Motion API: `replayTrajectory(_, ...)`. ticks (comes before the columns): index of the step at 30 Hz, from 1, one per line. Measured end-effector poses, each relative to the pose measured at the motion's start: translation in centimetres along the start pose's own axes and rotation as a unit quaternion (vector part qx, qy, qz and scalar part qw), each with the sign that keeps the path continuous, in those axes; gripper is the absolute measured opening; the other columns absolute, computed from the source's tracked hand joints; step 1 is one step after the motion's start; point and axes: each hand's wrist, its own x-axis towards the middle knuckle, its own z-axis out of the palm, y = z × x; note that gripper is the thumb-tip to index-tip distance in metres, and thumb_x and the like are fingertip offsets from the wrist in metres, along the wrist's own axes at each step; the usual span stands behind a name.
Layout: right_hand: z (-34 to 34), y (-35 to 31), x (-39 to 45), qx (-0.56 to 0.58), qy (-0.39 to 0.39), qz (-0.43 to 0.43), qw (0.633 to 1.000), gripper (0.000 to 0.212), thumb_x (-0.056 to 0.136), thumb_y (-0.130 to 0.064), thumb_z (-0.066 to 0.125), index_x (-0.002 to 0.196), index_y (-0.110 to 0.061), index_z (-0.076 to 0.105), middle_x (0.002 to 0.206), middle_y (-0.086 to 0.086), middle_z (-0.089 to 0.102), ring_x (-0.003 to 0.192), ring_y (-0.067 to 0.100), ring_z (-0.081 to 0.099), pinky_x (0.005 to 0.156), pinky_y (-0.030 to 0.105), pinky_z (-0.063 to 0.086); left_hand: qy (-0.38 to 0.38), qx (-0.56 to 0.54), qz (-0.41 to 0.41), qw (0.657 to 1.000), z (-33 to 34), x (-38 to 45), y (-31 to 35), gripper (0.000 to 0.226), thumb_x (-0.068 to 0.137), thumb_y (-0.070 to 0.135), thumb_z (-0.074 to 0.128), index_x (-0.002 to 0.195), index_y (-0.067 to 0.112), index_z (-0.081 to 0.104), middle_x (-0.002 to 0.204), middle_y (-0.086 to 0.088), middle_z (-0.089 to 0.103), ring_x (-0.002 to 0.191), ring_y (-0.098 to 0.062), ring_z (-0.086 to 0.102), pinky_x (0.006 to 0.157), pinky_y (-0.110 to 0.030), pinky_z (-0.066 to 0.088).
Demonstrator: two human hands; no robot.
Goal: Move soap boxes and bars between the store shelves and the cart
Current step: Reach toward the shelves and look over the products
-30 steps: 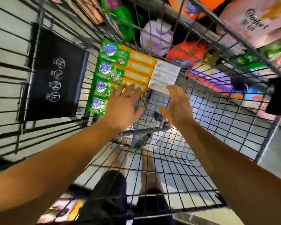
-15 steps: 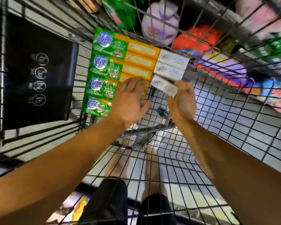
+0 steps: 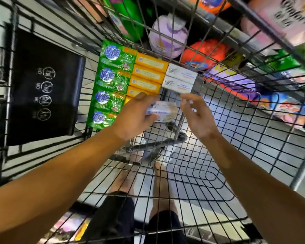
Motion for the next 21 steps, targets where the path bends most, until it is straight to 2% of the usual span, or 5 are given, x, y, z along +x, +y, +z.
replayTrajectory(4,1.0,1.6,4.0,-0.178,0.051,-0.053,0.981,0.054,0.085,-0.036,0.063,0.131,-0.01,0.054,0.13,0.011,0.05,0.117,0.028,0.05,0.097,0.036,0.045,0.043,-0.01,-0.021,0.999,-1.0,-0.3,-1.8,0.054,0.082,0.031,0.068,0.132,0.013,0.058,0.112,-0.015,0.061,0.097,-0.033,0.06,0.08,-0.035,0.048)
replayTrajectory(7,2.5,2.2,5.3,-0.319,0.066,-0.044,0.945,0.064,0.078,-0.025,0.074,0.135,-0.01,0.049,0.133,0.015,0.046,0.116,0.038,0.046,0.093,0.044,0.045,0.046,-0.018,-0.04,0.998,-1.4,-0.4,-3.0,0.059,0.078,0.039,0.062,0.131,0.013,0.06,0.115,-0.014,0.063,0.101,-0.031,0.06,0.084,-0.035,0.049)
replayTrajectory(10,3.2,2.3,5.6,-0.391,0.076,-0.02,0.917,0.057,0.078,-0.022,0.073,0.13,-0.012,0.052,0.127,0.015,0.048,0.113,0.037,0.045,0.088,0.045,0.041,0.053,-0.045,-0.043,0.997,-1.4,-0.8,-3.4,0.06,0.076,0.039,0.064,0.13,0.014,0.061,0.118,-0.012,0.064,0.103,-0.027,0.06,0.086,-0.029,0.046)
replayTrajectory(18,1.3,0.8,0.7,-0.21,0.08,0.06,0.973,0.027,0.089,-0.023,0.062,0.115,-0.017,0.064,0.111,0.008,0.058,0.102,0.03,0.058,0.066,0.024,0.04,0.068,-0.089,-0.035,0.993,-3.1,-3.3,-1.0,0.055,0.077,0.03,0.076,0.129,0.016,0.063,0.115,-0.012,0.064,0.101,-0.024,0.059,0.089,-0.031,0.048)
replayTrajectory(21,-1.2,-1.6,-3.8,-0.17,0.12,0.05,0.977,0.043,0.089,-0.02,0.062,0.131,-0.014,0.059,0.128,0.013,0.054,0.109,0.032,0.056,0.078,0.029,0.042,0.061,-0.063,-0.016,0.996,-5.2,-4.3,1.4,0.056,0.078,0.033,0.078,0.129,0.014,0.064,0.113,-0.011,0.066,0.102,-0.026,0.061,0.086,-0.027,0.045)
